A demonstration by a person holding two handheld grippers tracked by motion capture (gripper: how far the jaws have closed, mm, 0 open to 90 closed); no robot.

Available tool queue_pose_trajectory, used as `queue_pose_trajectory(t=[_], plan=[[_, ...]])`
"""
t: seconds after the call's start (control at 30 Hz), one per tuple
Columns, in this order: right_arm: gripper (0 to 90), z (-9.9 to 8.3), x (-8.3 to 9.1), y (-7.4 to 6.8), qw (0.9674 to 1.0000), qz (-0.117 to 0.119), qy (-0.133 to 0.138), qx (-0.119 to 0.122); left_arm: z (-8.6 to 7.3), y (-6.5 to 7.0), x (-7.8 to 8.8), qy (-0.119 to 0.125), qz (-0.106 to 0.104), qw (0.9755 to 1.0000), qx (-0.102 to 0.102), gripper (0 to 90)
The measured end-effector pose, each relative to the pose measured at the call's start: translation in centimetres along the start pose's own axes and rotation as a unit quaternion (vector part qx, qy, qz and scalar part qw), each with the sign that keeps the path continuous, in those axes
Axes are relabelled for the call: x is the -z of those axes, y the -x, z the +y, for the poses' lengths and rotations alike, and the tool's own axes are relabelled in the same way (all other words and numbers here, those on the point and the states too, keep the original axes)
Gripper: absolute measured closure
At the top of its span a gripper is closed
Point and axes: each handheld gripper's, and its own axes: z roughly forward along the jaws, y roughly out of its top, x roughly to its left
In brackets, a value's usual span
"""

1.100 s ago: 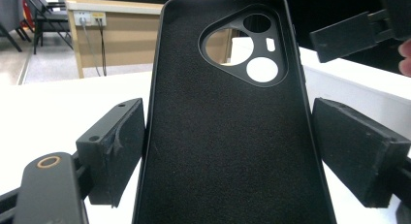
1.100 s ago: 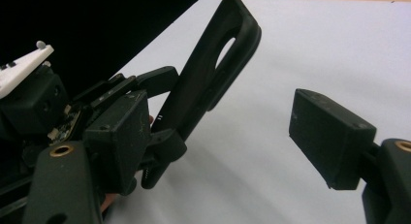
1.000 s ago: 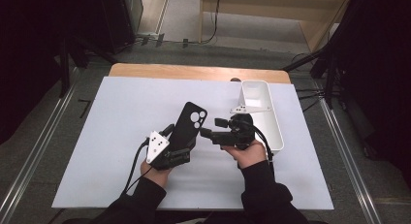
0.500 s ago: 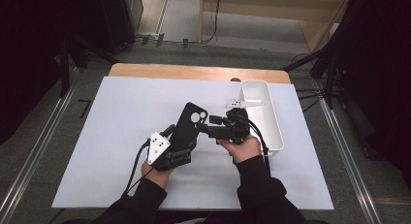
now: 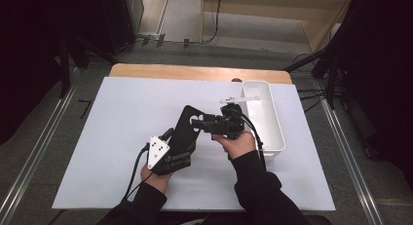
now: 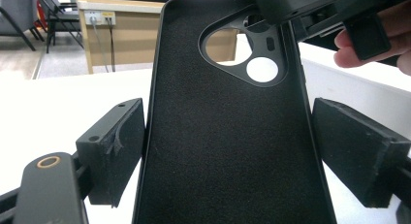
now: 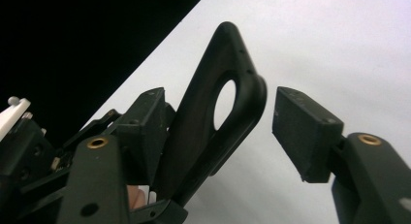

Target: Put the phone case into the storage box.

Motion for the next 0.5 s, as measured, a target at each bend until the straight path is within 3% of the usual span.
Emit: queue_pose_trajectory(t=[0.33,0.5], plan=[[57.9,1.0,-0.5,-0.1,0.9992,0.011,-0.015,-0.035,-0.1,0.0,0.5,-0.001,0.009,1.0,-0.001,13.9],[69.8,1.1,-0.4,0.0,0.999,0.011,-0.019,-0.038,-0.1,0.1,0.4,0.004,0.007,1.0,-0.001,13.9]])
